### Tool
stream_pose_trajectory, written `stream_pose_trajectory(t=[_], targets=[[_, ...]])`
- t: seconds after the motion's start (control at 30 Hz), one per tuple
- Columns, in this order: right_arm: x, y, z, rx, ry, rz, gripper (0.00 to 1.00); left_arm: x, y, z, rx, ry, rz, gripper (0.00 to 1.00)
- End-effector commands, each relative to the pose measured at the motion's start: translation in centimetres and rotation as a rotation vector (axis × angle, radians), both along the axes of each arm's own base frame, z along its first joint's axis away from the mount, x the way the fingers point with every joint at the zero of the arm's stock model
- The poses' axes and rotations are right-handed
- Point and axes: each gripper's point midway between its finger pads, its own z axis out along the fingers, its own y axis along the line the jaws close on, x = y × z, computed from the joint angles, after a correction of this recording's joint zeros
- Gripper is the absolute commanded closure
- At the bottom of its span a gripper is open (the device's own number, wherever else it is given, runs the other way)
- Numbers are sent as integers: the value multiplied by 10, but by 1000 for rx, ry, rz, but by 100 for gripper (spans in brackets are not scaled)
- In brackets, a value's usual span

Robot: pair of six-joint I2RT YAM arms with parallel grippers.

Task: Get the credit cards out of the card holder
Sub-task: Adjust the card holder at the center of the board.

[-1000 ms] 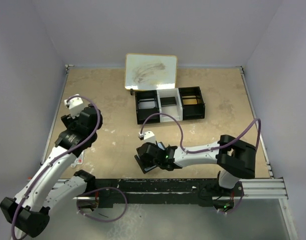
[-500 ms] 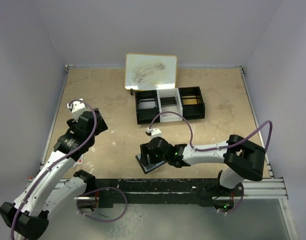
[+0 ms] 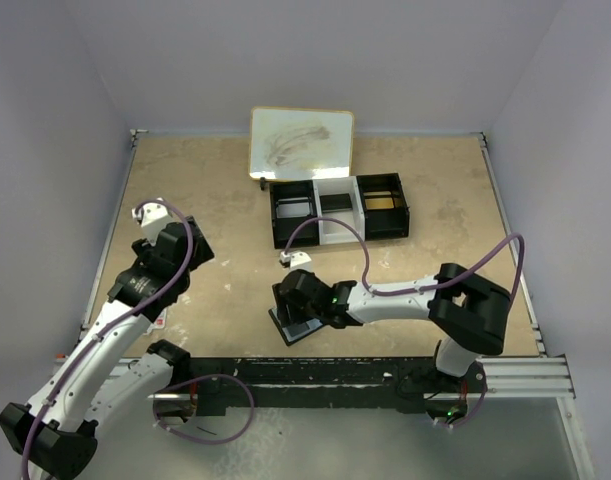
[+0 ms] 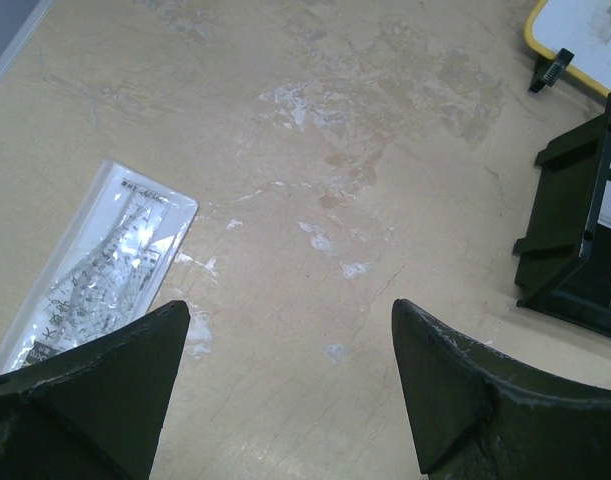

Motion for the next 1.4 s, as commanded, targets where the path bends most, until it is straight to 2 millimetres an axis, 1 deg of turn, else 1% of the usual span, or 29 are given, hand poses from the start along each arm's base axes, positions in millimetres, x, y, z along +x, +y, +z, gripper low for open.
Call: stream_pose_trajectory(t=[0.0,0.1,0.17,0.27,0.37,0.47,0.53,0.7,0.8,0.9,1.03,1.1,1.17,1.23,1.3,1.37], targets=[[-23,-36,-43,-144,99,18,39,2,6,8,-1,-36,43,20],[-23,-28,-34,-88,93,41,40,2,5,8,-7,-34,35,20],[-22,-28,-32,-48,115,31,40,1,0,8,-38,-31,21,20],[-18,-28,-31,7,143,26,42,-2,-18,8,-158,-40,-18,18],[-17,-26,-25,7,131,48,37,-6,-36,-3,-260,-35,-68,18],[-15,-25,-22,8,110,68,28,-12,-41,-13,-288,-2,-83,18],[-7,-29,-24,-42,64,73,25,-14,-40,-15,-285,14,-79,18],[-11,-46,-43,-179,64,21,24,-11,-45,-10,-290,13,-104,19],[-15,-46,-47,-192,71,13,29,-7,-51,-11,-309,16,-115,19],[-16,-44,-43,-193,62,1,33,-5,-56,-13,-326,19,-122,19],[-16,-41,-38,-164,65,-14,40,-5,-57,-14,-333,19,-125,19],[-16,-41,-37,-162,64,-20,42,-6,-58,-15,-342,22,-128,19],[-20,-39,-37,-150,84,-2,42,-8,-60,-18,-348,29,-133,19],[-19,-38,-37,-151,79,2,40,-9,-60,-20,-353,32,-135,19],[-12,-38,-35,-163,49,-11,31,-10,-59,-21,-353,35,-133,19],[-11,-37,-37,-181,41,-4,24,-11,-58,-20,-349,33,-129,19]])
